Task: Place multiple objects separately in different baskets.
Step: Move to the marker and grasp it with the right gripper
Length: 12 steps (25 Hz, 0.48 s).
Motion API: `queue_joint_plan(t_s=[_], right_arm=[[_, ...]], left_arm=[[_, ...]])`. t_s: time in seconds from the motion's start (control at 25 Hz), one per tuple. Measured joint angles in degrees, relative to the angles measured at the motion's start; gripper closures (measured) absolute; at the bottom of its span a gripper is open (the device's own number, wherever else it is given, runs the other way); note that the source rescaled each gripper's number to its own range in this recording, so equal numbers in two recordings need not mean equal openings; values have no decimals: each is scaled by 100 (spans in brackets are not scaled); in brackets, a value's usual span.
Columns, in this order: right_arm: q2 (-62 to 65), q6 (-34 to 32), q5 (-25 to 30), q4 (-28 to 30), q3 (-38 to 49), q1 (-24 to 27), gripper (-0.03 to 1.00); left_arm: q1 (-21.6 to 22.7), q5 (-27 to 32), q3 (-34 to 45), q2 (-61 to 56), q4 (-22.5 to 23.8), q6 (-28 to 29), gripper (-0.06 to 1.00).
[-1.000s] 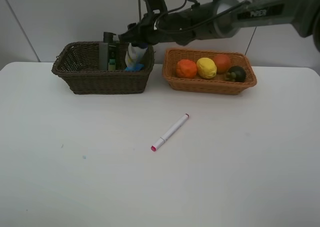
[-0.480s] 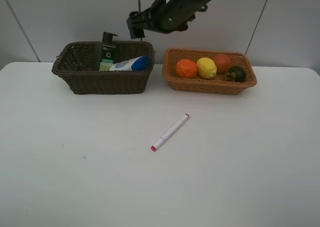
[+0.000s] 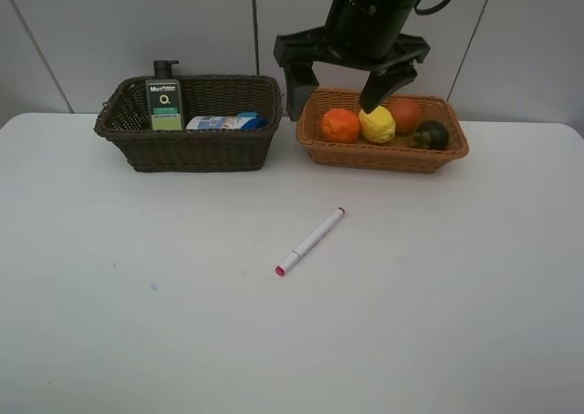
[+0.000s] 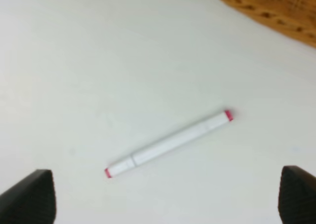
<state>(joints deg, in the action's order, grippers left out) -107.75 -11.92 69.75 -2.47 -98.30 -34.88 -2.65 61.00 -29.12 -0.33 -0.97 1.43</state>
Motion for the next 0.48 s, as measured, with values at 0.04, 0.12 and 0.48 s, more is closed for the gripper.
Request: queue_joint_plan(t_s=[0.04, 0.12, 0.48], right_arm=[[-34, -16, 0, -120, 4, 0, -3], [-116, -43, -6, -301, 103, 0, -3], [-724, -182, -130, -623, 1394, 0, -3]], left_arm=[[0, 0, 0, 0, 0, 0, -6], [0, 0, 0, 0, 0, 0, -6], [0, 0, 0, 0, 0, 0, -6]])
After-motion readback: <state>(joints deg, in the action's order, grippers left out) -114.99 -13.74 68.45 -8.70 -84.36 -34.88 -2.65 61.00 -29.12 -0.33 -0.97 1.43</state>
